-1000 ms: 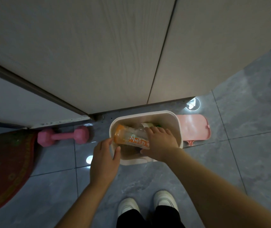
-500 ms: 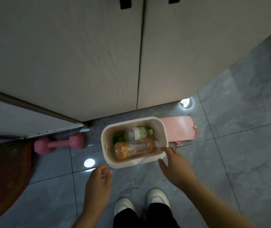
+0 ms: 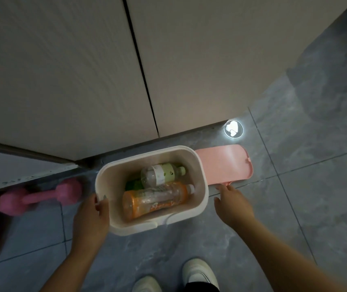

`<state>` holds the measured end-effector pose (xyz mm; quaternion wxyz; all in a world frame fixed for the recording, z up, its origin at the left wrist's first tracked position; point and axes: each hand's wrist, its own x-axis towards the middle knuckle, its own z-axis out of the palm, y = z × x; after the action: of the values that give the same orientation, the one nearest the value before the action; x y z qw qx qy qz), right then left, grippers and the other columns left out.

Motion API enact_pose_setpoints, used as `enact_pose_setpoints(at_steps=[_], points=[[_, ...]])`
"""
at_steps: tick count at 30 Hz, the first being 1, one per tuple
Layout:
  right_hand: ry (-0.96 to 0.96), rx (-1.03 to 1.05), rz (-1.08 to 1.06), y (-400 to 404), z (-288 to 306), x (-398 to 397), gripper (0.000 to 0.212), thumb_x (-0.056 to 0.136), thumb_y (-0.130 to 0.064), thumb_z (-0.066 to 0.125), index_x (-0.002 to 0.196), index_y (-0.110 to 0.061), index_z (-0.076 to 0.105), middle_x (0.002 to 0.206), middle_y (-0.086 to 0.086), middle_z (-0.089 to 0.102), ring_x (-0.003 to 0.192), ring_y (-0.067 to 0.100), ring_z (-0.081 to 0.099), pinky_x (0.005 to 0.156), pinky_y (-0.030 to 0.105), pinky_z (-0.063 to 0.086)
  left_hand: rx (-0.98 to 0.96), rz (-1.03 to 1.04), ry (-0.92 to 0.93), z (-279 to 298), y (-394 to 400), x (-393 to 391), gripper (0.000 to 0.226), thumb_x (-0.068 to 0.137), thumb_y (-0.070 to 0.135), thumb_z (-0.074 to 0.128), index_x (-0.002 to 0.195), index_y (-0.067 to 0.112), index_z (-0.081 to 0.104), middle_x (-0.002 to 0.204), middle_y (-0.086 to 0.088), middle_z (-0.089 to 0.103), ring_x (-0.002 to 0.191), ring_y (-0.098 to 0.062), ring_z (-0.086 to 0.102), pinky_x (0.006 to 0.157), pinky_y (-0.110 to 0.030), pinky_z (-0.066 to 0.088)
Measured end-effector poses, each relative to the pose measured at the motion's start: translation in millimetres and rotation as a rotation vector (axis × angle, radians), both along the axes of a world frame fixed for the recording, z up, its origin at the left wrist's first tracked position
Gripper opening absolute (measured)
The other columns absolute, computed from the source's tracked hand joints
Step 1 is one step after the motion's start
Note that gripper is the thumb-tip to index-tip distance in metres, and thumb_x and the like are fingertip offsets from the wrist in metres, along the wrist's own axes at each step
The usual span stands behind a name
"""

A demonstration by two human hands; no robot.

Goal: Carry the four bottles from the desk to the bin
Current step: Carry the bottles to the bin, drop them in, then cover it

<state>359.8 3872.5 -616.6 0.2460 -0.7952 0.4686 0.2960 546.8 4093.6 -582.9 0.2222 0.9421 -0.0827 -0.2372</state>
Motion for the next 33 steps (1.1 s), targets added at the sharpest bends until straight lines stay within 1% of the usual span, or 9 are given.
enact_pose_setpoints(at_steps=[5, 12, 16, 18, 22, 25, 27, 29, 33], points=[[0.063, -0.038, 0.073, -3.3, -53.9, -9.6, 0.041, 0.095, -0.023, 0.042, 0.135, -0.018, 0.043, 0.142, 0.007, 0.047, 0.124, 0.025, 0.05, 0.098, 0.04, 0.046, -0.029, 0.037, -0.02, -16.6, 2.6, 6.2, 0.03, 0.094, 0.02, 0.044, 0.081, -0.004, 0.056, 0.073, -0.018, 0.058, 0.075, -0.035, 0.056, 0.06, -0.035, 0.033], [0.144, -0.153, 0.211, -24.1, -110.7, -4.1, 0.032, 0.092, -0.021, 0.046, 0.123, -0.015, 0.049, 0.122, 0.008, 0.054, 0.112, 0.026, 0.052, 0.09, 0.037, 0.048, -0.142, 0.007, -0.011, -16.8, 10.9, 2.5, 0.025, 0.092, 0.037, 0.048, 0.069, 0.039, 0.056, 0.088, -0.017, 0.064, 0.083, -0.033, 0.056, 0.074, -0.04, 0.039], [0.187, -0.218, 0.298, -31.4, -133.5, -4.3, 0.025, 0.09, -0.023, 0.051, 0.115, -0.018, 0.052, 0.113, 0.005, 0.054, 0.103, 0.023, 0.053, 0.08, 0.033, 0.048, -0.133, -0.009, -0.118, -23.4, 12.6, 0.8, 0.028, 0.079, 0.058, 0.038, 0.071, 0.041, 0.059, 0.087, -0.014, 0.067, 0.08, -0.037, 0.061, 0.077, -0.046, 0.049], [0.163, -0.246, 0.33, -34.2, -142.0, -4.8, 0.025, 0.089, -0.024, 0.053, 0.113, -0.018, 0.05, 0.109, 0.005, 0.054, 0.099, 0.022, 0.054, 0.069, 0.029, 0.043, -0.122, -0.055, -0.202, -27.1, 17.4, 1.3, 0.031, 0.074, 0.062, 0.029, 0.078, 0.05, 0.058, 0.082, -0.008, 0.067, 0.073, -0.036, 0.062, 0.069, -0.037, 0.053], [0.156, -0.31, 0.44, -43.5, -147.4, -8.0, 0.018, 0.092, -0.019, 0.045, 0.106, -0.017, 0.057, 0.091, 0.002, 0.053, 0.091, 0.019, 0.06, 0.061, 0.027, 0.037, -0.081, -0.089, -0.295, -30.4, 19.6, 2.0, 0.02, 0.077, 0.059, 0.029, 0.076, 0.067, 0.048, 0.077, -0.004, 0.065, 0.063, -0.032, 0.058, 0.059, -0.032, 0.043], [0.147, -0.315, 0.504, -46.6, -142.6, -12.4, 0.017, 0.092, -0.017, 0.045, 0.104, -0.017, 0.056, 0.102, 0.0, 0.06, 0.091, 0.019, 0.062, 0.06, 0.028, 0.038, -0.113, -0.081, -0.232, -26.1, 15.5, 0.0, 0.027, 0.079, 0.057, 0.03, 0.078, 0.048, 0.055, 0.072, -0.007, 0.064, 0.059, -0.031, 0.056, 0.056, -0.035, 0.044], [0.141, -0.326, 0.509, -48.3, -135.7, -15.5, 0.017, 0.091, -0.019, 0.047, 0.107, -0.018, 0.052, 0.104, 0.0, 0.059, 0.088, 0.019, 0.063, 0.058, 0.028, 0.037, -0.134, -0.045, -0.18, -23.8, 12.8, -1.4, 0.025, 0.084, 0.05, 0.039, 0.07, 0.035, 0.055, 0.077, -0.014, 0.065, 0.069, -0.035, 0.059, 0.063, -0.041, 0.045], [0.132, -0.345, 0.506, -50.3, -126.4, -18.8, 0.02, 0.091, -0.021, 0.046, 0.111, -0.019, 0.048, 0.106, 0.0, 0.058, 0.086, 0.018, 0.065, 0.056, 0.028, 0.036, -0.151, 0.003, -0.123, -22.5, 10.8, -0.4, 0.019, 0.092, 0.035, 0.049, 0.074, 0.032, 0.055, 0.087, -0.02, 0.066, 0.076, -0.034, 0.057, 0.069, -0.041, 0.043], [0.056, -0.39, 0.414, -52.1, -94.5, -21.0, 0.026, 0.09, -0.025, 0.045, 0.116, -0.026, 0.049, 0.104, -0.005, 0.063, 0.084, 0.017, 0.067, 0.06, 0.031, 0.045, -0.099, 0.029, -0.017, -18.3, 7.0, 0.3, 0.023, 0.096, 0.019, 0.039, 0.089, 0.009, 0.059, 0.102, -0.024, 0.067, 0.091, -0.037, 0.059, 0.07, -0.033, 0.031]])
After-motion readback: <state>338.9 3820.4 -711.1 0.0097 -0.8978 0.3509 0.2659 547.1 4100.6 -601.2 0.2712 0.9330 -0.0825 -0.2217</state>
